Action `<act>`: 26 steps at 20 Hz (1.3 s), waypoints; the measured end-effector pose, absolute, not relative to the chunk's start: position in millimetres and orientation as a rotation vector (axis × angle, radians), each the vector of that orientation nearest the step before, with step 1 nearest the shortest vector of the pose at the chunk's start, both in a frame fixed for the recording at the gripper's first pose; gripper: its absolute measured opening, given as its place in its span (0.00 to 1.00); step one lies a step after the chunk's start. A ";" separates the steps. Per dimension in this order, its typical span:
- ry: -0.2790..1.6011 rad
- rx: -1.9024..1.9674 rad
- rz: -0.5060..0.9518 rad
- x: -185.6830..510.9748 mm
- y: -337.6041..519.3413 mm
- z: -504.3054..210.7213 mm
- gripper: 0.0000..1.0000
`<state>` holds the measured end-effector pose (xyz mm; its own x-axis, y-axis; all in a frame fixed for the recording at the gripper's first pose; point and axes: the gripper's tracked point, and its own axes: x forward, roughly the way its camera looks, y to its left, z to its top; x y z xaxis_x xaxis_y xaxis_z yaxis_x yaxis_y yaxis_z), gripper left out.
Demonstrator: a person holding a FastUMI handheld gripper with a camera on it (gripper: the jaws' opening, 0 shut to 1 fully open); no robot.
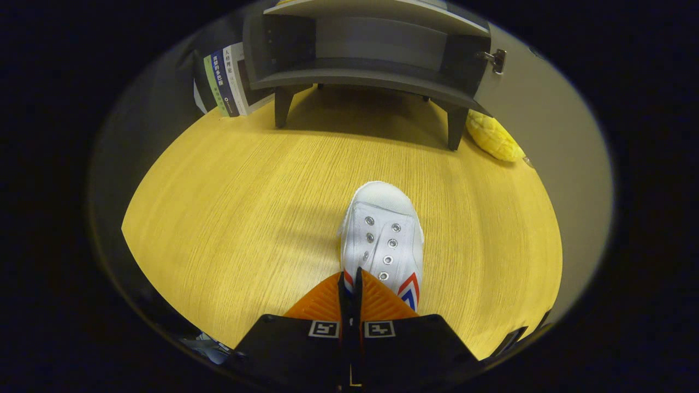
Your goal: Open the shoe cabinet door, grab the shoes and put them into the shoe cabinet, then close the shoe cabinet door.
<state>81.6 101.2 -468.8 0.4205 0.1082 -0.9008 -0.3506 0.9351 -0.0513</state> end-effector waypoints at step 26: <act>0.392 -0.210 0.279 271.9 164.6 -79.7 0.02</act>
<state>271.9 164.6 -79.7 0.8871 0.2259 -0.4025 -0.3064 0.9404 -0.1474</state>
